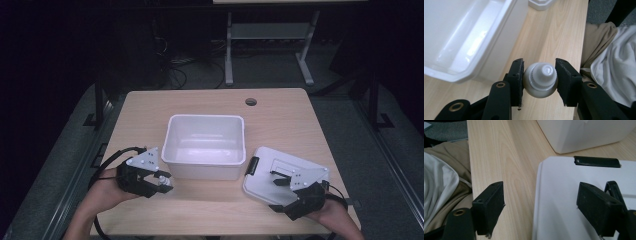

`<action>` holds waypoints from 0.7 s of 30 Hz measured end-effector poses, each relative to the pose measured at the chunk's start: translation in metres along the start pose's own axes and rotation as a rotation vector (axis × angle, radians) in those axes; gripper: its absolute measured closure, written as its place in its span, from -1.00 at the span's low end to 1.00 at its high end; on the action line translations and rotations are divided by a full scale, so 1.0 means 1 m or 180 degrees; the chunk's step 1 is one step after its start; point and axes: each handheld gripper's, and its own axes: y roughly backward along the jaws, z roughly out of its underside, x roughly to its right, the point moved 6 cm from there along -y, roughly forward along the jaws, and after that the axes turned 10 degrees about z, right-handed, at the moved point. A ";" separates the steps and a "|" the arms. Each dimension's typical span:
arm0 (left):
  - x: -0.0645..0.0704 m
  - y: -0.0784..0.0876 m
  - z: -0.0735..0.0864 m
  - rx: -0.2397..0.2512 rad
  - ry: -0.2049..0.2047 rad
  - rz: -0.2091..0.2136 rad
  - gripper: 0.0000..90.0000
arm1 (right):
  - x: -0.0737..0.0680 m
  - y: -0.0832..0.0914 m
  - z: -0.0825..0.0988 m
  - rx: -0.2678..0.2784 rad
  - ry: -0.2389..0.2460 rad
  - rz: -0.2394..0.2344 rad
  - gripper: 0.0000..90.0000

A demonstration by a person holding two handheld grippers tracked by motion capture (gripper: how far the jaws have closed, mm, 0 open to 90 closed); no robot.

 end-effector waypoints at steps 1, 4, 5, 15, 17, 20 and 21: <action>-0.001 0.001 -0.001 0.0014 -0.0008 -0.0008 0.33 | 0.000 0.000 0.000 0.0001 0.0003 0.0001 -0.52; -0.003 0.006 -0.005 0.0034 -0.0009 -0.0025 0.33 | 0.000 0.000 -0.001 0.0010 0.0020 0.0006 -0.52; -0.003 0.007 -0.006 0.0012 -0.0027 -0.0030 0.33 | 0.000 0.000 -0.001 0.0012 0.0017 0.0005 -0.52; -0.012 0.019 -0.017 0.0056 -0.0036 -0.0106 0.33 | 0.000 0.001 -0.002 0.0020 0.0039 0.0000 -0.52; -0.013 0.021 -0.019 0.0059 -0.0032 -0.0117 0.33 | 0.000 0.001 -0.002 0.0017 0.0041 -0.0005 -0.52; -0.016 0.024 -0.022 0.0044 -0.0040 -0.0139 0.33 | -0.001 0.002 -0.002 0.0017 0.0037 -0.0010 -0.52; -0.017 0.025 -0.023 0.0052 -0.0045 -0.0139 0.33 | -0.002 0.002 -0.002 0.0024 0.0036 -0.0008 -0.52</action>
